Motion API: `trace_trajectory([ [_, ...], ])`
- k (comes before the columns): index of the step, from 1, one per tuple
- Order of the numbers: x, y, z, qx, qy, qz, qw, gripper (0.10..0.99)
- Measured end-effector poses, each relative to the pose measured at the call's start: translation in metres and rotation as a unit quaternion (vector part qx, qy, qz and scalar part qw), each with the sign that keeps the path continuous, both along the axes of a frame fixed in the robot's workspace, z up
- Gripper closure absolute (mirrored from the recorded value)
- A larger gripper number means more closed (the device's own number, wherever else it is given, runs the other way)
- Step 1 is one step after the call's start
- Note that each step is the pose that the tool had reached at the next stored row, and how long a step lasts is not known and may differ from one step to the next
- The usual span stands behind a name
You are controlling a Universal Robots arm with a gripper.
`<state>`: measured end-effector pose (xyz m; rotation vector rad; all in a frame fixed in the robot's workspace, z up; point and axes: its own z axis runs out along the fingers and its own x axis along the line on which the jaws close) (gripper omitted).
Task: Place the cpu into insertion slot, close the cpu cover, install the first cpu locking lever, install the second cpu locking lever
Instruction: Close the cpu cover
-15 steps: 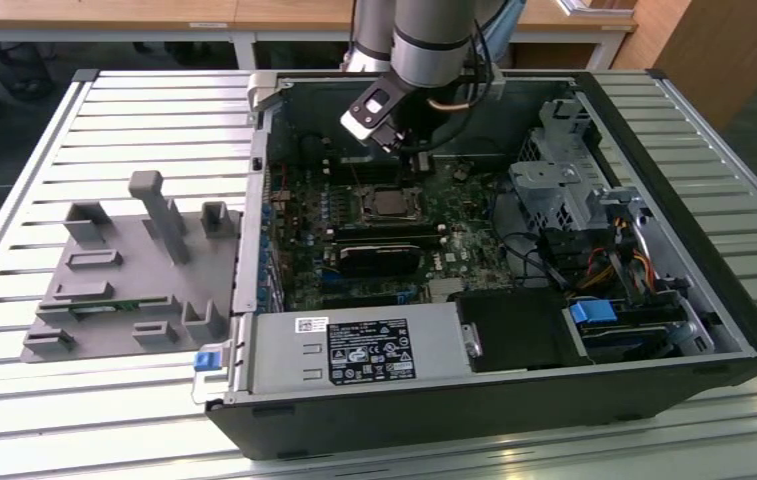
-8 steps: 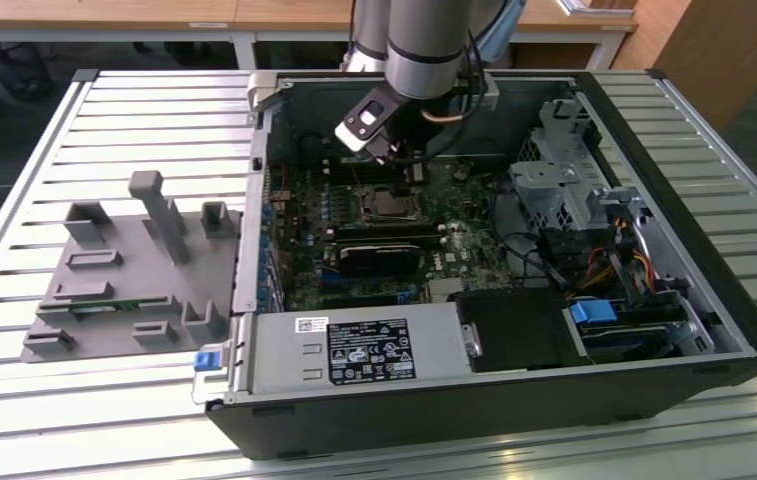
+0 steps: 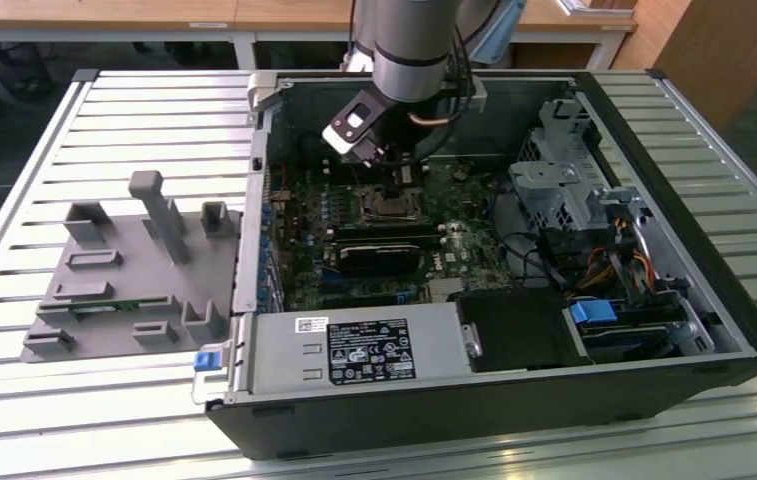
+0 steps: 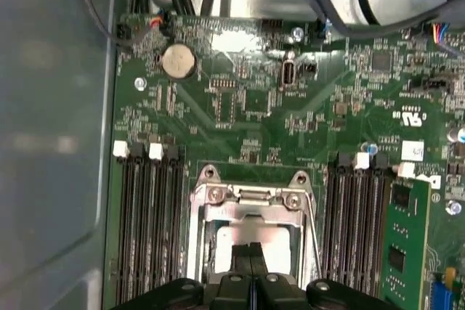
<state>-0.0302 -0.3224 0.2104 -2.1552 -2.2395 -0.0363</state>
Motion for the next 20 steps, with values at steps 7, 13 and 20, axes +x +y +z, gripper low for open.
trace_trajectory([
  [7,-0.01,0.0001,-0.0024,0.0001,-0.0001,0.0,1.0,0.98],
  [13,-0.0149,0.0,-0.0064,0.0,0.0,0.0,1.0,0.98],
  [20,-0.0158,0.0,-0.0097,-0.0002,0.0001,0.0,1.0,0.98],
])
